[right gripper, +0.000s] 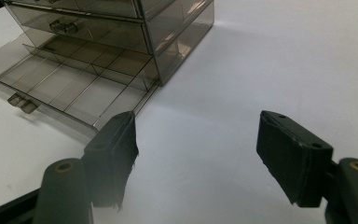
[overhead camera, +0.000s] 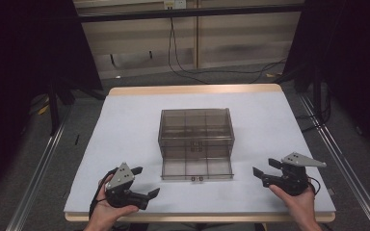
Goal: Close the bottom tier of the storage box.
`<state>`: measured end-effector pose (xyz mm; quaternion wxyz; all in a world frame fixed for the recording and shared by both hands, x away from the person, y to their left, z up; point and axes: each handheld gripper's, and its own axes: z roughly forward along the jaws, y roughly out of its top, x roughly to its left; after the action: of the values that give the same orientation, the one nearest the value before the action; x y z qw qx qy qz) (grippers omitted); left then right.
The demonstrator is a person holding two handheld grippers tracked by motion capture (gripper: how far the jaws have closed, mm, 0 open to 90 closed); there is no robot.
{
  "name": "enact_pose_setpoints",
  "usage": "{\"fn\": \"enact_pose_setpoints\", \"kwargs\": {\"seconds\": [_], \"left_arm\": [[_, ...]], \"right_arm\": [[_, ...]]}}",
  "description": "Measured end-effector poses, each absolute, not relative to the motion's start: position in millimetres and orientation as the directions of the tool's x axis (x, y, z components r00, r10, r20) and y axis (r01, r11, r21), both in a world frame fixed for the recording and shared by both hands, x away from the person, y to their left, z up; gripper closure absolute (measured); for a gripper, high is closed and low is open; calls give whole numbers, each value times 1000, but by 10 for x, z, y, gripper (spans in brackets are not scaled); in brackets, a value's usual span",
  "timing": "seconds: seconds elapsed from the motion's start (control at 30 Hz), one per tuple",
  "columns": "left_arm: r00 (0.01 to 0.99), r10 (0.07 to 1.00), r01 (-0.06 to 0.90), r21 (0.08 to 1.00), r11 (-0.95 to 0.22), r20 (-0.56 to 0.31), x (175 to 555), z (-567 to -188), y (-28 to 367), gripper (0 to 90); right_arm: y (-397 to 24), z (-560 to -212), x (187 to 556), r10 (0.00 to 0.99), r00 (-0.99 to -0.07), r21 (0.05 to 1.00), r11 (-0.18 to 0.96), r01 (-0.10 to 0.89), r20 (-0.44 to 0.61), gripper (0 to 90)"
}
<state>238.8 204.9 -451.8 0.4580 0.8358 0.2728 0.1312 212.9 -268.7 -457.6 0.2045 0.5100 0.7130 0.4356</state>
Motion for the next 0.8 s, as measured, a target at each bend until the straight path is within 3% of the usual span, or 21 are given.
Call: {"fn": "enact_pose_setpoints", "kwargs": {"seconds": [0.47,0.8], "left_arm": [[856,516,301,834,-462,-23,2351,-4417,1880,111],[868,494,319,815,-484,-47,2374,-4348,1736,248]], "right_arm": [[-2684,-4588,2135,904,-398,825,102,556,156,287],[-2643,-4595,2143,898,-418,823,130,553,140,287]]}}
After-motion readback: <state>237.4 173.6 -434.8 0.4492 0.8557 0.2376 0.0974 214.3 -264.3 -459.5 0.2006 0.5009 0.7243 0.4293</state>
